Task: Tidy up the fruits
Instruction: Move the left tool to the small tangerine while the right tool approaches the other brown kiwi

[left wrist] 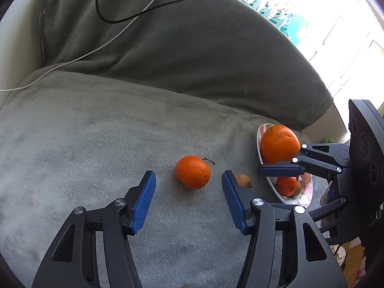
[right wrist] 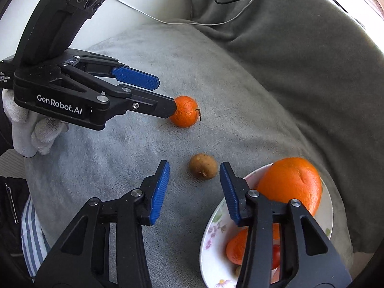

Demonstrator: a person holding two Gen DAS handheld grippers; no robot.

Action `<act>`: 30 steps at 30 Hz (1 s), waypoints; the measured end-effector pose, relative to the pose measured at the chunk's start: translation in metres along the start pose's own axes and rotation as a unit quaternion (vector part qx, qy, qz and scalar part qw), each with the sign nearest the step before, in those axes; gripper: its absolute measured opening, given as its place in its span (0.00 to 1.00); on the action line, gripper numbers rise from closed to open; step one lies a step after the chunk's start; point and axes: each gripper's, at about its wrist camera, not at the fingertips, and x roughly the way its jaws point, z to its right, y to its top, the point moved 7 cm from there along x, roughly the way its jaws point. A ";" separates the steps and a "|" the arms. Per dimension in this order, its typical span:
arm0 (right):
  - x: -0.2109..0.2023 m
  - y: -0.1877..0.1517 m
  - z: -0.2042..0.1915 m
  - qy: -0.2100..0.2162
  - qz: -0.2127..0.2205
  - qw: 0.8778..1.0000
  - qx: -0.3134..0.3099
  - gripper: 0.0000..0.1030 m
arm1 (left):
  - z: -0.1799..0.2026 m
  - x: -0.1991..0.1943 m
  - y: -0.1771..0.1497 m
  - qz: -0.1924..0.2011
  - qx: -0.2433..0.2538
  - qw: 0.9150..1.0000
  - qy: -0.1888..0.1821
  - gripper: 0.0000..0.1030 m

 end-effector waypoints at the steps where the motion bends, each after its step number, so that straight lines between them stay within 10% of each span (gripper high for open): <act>1: 0.002 0.001 0.002 -0.001 -0.003 1.000 -0.002 0.44 | 0.000 0.000 0.000 -0.002 -0.002 1.000 -0.002 0.51; 30: 0.030 0.015 -0.005 -0.040 -0.057 0.995 -0.070 0.30 | 0.003 0.022 -0.001 -0.020 -0.002 1.000 -0.011 0.40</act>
